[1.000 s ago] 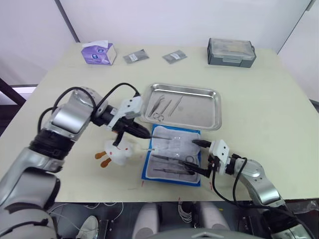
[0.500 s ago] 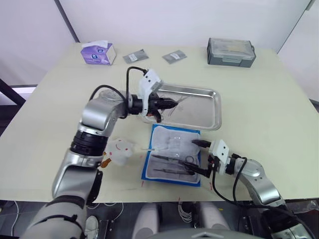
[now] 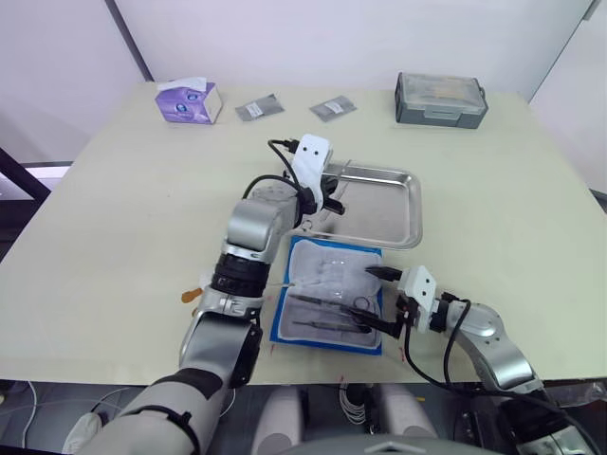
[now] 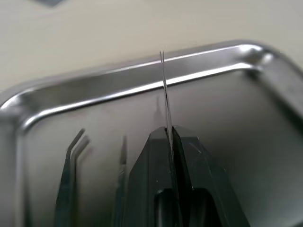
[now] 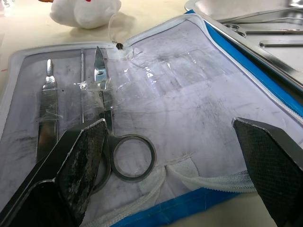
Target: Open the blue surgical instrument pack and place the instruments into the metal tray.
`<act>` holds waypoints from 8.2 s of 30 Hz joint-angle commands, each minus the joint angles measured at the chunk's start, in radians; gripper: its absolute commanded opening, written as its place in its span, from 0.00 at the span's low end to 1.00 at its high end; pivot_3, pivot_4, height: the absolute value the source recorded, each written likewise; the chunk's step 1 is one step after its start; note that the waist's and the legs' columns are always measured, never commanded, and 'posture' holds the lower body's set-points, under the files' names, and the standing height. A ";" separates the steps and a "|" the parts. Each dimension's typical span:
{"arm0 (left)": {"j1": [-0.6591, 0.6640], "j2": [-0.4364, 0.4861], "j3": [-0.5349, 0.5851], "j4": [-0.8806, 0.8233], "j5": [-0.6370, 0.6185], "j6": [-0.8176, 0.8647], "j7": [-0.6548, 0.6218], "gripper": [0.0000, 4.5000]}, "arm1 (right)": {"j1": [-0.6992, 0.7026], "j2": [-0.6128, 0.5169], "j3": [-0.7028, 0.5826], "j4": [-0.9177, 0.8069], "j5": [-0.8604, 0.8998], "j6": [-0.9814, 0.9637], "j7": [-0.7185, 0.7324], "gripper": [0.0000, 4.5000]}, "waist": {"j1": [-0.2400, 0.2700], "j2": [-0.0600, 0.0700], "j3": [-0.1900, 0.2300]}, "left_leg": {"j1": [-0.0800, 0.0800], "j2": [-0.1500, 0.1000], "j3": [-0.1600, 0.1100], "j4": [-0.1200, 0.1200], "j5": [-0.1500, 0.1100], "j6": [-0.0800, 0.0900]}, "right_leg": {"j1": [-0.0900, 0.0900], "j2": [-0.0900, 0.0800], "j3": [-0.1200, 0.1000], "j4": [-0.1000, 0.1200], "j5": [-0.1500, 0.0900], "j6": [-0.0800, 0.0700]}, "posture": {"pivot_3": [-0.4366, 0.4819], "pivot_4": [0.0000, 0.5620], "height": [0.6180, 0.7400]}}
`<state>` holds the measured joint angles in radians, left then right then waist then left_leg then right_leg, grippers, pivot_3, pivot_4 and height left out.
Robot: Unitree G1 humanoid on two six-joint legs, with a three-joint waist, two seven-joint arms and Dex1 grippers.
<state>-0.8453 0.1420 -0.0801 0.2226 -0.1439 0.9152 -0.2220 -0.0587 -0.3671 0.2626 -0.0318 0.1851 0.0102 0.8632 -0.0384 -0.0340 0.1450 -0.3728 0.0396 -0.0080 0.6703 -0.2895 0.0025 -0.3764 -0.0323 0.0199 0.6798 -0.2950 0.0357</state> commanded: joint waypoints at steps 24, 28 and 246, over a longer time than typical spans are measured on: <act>0.031 -0.035 -0.021 0.071 0.026 -0.142 -0.056 0.75 | 0.034 0.004 0.037 0.086 -0.041 0.039 -0.012 1.00 | -0.002 0.000 0.000 | 0.001 0.000 0.001 0.000 0.000 -0.001 | 0.000 0.000 0.000 0.000 0.000 0.000 | 0.48 0.27 1.00; 0.050 0.034 -0.010 -0.040 -0.065 -0.205 -0.263 0.75 | 0.034 0.004 0.037 0.085 -0.041 0.040 -0.012 1.00 | -0.002 0.000 0.000 | 0.001 0.000 0.001 -0.001 0.001 -0.002 | 0.000 0.000 0.000 0.000 0.000 0.000 | 0.48 0.27 1.00; 0.148 0.603 -0.796 0.607 -0.449 -1.564 -1.392 1.00 | -0.394 -0.292 0.372 -0.556 -0.072 0.932 -0.133 0.71 | 0.023 0.029 0.003 | -0.006 -0.001 -0.003 0.001 0.002 -0.003 | -0.003 0.002 -0.002 -0.001 -0.001 -0.001 | 0.48 0.27 1.00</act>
<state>-0.7236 0.7451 -0.8338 0.7900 -0.6545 -0.6559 -1.5658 -0.4475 -0.6591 0.6154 -0.5870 0.1184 0.9237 0.7164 -0.0154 -0.0053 0.1482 -0.3787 0.0388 -0.0109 0.6712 -0.2874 -0.0002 -0.3798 -0.0298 0.0183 0.6784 -0.2958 0.0352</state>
